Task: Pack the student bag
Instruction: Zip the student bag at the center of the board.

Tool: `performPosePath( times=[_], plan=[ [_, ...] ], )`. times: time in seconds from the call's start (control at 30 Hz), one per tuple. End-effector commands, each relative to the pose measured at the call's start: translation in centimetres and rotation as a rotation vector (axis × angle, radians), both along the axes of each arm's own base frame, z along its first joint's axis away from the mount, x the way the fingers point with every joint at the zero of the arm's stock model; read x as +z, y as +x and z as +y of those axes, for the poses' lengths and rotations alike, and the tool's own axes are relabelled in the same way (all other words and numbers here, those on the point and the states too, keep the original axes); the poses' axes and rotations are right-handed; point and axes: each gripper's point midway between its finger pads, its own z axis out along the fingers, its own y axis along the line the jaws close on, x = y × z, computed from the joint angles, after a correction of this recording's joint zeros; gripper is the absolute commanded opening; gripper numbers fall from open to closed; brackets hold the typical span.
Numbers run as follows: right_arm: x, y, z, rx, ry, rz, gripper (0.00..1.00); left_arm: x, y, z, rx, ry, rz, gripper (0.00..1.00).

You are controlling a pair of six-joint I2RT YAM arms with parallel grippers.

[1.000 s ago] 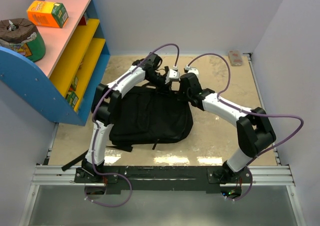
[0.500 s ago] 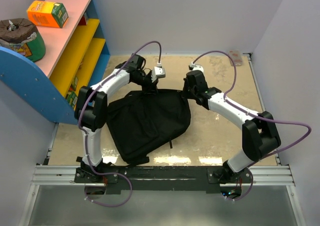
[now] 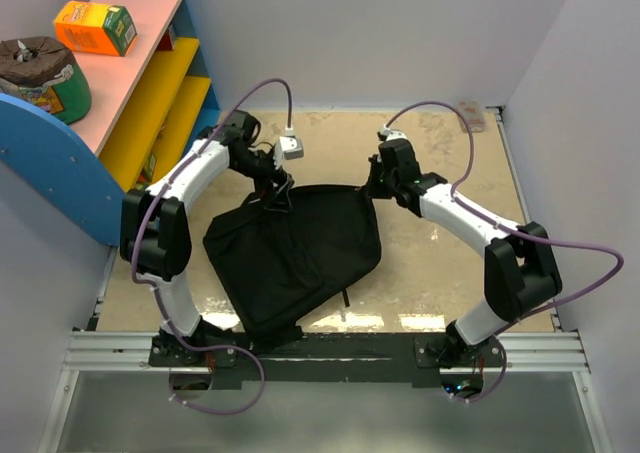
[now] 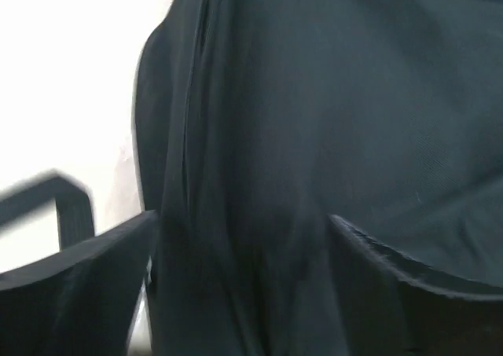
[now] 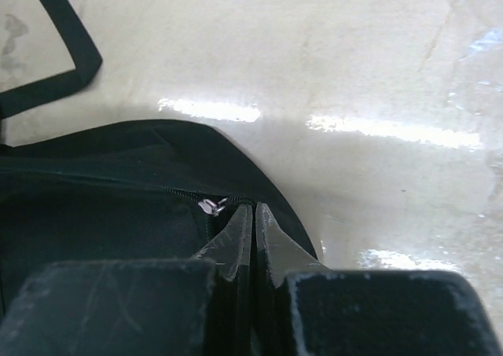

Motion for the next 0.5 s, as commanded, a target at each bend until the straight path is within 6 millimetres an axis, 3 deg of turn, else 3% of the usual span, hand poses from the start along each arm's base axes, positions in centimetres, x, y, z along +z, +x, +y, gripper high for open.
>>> performPosePath(
  times=[0.0,0.03,0.07,0.1,0.13,0.17,0.2,0.27,0.33,0.47],
  plan=[
    [3.6,3.5,-1.7,-0.051,-0.017,-0.119,0.0,6.1,1.8,-1.6,-0.024,-0.066,-0.094,1.0],
    [3.4,3.6,-1.2,-0.037,-0.01,-0.115,0.0,5.6,3.3,-2.6,-0.01,-0.073,-0.095,1.0],
    [3.6,3.7,-0.9,-0.025,-0.001,-0.119,0.0,7.2,4.5,-4.3,-0.03,-0.094,-0.15,1.0],
    [3.8,4.0,-0.7,-0.019,0.006,-0.127,0.0,6.0,5.4,-5.4,-0.044,-0.097,-0.137,1.0],
    [3.6,4.2,-0.4,-0.009,0.008,-0.122,0.0,6.0,5.8,-6.5,-0.067,-0.106,-0.145,1.0],
    [3.5,4.2,-0.3,-0.007,0.007,-0.12,0.0,7.7,6.2,-8.5,-0.112,-0.144,-0.192,1.0],
    [3.7,4.3,-0.2,-0.001,0.008,-0.123,0.0,6.3,6.7,-9.7,-0.135,-0.148,-0.178,1.0],
    [3.8,4.5,-0.1,0.001,0.006,-0.125,0.0,6.7,6.9,-12.2,-0.196,-0.166,-0.229,1.0],
    [4.0,4.4,-0.2,0.002,0.003,-0.126,0.0,5.0,6.7,-13.8,-0.251,-0.154,-0.238,1.0],
    [4.8,4.2,-0.4,0.002,0.003,-0.143,0.0,2.8,7.5,-14.7,-0.271,-0.106,-0.264,1.0]
  ],
)
